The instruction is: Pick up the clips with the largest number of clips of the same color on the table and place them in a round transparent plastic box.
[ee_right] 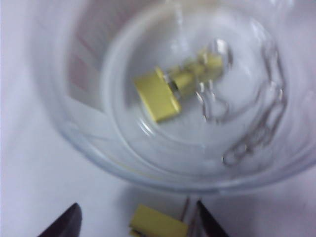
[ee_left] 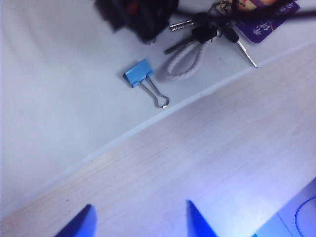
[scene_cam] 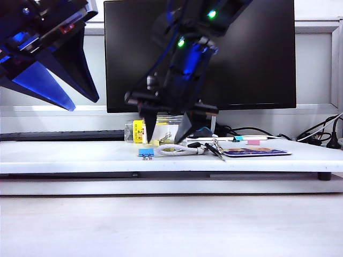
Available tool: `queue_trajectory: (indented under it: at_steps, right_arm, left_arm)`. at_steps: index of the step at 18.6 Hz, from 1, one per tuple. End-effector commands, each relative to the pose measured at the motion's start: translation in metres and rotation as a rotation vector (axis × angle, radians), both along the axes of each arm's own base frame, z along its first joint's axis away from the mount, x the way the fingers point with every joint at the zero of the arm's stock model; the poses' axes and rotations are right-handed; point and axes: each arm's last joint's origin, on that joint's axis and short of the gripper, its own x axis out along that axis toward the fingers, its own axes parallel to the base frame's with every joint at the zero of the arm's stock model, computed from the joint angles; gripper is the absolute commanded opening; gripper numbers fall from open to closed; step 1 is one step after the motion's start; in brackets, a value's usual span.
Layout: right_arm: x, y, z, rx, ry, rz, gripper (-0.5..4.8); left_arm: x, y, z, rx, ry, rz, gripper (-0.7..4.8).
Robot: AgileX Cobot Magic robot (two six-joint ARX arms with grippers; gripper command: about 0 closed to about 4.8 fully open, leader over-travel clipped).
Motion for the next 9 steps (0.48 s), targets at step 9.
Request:
queue_trajectory:
  at_steps: [9]
  right_arm:
    - [-0.0086,0.0105,0.0012,-0.039,-0.061,-0.175,2.84]
  left_arm:
    - [-0.0022,0.0012,-0.0014,0.016,0.028,0.0,2.47]
